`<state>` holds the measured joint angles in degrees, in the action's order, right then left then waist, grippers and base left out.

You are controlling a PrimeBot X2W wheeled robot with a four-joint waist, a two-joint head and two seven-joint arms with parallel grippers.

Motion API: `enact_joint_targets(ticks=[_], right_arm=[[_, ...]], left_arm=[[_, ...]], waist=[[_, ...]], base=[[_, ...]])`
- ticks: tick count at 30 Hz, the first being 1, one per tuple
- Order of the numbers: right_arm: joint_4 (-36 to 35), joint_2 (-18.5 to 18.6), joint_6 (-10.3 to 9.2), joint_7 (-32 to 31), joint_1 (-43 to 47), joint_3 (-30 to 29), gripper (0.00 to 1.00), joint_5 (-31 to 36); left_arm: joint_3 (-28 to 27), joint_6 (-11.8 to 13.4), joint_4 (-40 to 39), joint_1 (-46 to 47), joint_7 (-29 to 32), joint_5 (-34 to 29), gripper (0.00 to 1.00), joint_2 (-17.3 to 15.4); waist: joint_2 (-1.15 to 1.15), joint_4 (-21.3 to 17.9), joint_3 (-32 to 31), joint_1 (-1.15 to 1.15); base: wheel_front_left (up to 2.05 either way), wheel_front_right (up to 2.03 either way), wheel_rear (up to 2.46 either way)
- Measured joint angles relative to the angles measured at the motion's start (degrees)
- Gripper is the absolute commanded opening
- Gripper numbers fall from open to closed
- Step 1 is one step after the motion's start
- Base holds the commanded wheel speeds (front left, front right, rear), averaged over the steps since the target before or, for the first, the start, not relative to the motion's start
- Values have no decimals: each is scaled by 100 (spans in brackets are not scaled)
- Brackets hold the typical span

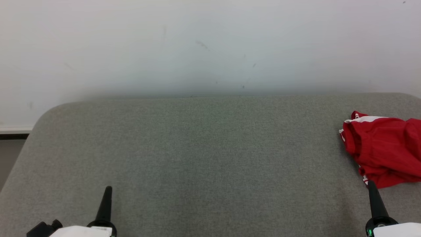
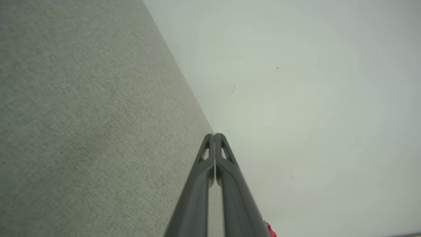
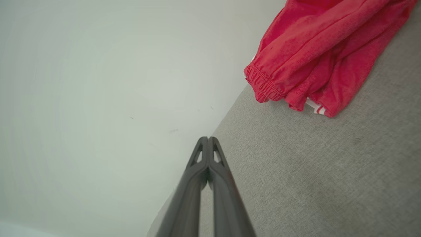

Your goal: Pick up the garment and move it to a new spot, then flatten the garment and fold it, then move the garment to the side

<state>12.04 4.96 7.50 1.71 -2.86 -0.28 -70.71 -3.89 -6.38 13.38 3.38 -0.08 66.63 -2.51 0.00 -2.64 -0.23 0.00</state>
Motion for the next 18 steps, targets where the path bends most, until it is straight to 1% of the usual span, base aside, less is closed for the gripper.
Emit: enact_joint_targets(ticks=[18], right_arm=[[75, -37, 0, -249, -97, -170, 0, -844]], left_arm=[[-102, -24, 32, 97, 244, 969, 0, -4]], waist=[[0, 85, 13, 0]], base=[[0, 0, 0]])
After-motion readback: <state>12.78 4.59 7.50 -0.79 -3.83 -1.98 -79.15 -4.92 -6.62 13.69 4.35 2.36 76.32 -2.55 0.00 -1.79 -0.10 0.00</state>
